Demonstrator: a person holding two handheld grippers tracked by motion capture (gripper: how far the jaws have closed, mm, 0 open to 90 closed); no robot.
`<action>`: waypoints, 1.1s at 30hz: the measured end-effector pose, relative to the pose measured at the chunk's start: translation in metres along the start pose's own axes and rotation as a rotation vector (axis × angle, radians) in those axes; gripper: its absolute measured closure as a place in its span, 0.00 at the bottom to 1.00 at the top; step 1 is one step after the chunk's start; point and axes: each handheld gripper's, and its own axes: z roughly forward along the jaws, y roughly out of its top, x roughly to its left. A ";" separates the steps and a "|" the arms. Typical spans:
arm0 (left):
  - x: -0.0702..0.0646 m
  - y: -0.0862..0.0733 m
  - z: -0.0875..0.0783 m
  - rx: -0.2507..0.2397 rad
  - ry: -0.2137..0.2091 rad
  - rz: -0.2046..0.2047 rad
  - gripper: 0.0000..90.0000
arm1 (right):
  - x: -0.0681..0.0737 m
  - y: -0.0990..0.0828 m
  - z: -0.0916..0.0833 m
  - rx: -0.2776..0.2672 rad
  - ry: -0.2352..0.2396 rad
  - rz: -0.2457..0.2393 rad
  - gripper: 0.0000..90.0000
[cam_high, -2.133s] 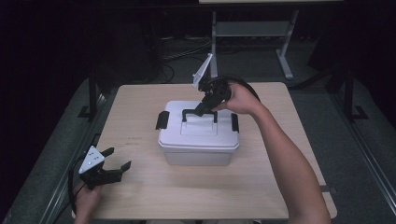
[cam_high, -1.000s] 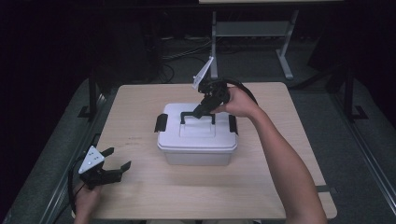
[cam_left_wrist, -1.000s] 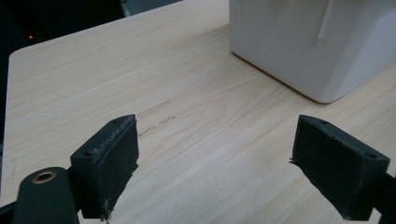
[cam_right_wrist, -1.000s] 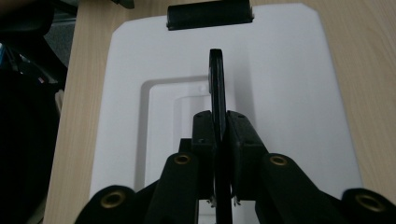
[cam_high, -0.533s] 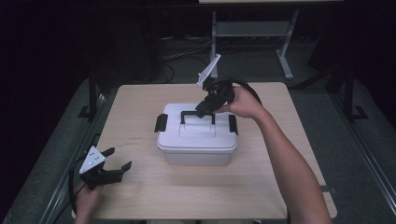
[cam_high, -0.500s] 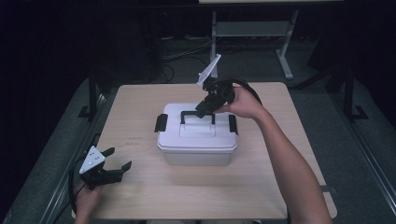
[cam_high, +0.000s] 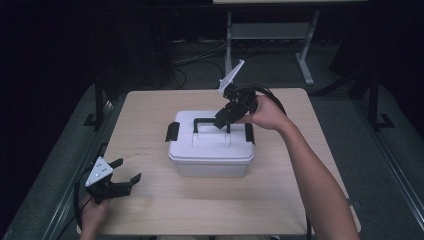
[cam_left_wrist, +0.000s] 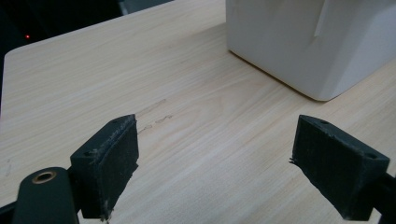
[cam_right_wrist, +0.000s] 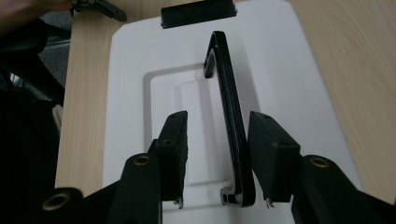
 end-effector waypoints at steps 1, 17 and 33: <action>0.001 0.000 -0.001 -0.001 0.003 -0.001 0.15 | 0.000 -0.001 0.000 -0.002 -0.002 0.004 0.63; 0.001 -0.001 0.000 0.003 0.003 -0.002 0.15 | 0.002 -0.020 -0.009 -0.028 -0.023 0.053 0.55; -0.001 0.000 0.000 0.002 -0.002 0.006 0.15 | 0.008 -0.039 -0.023 -0.056 -0.050 0.104 0.46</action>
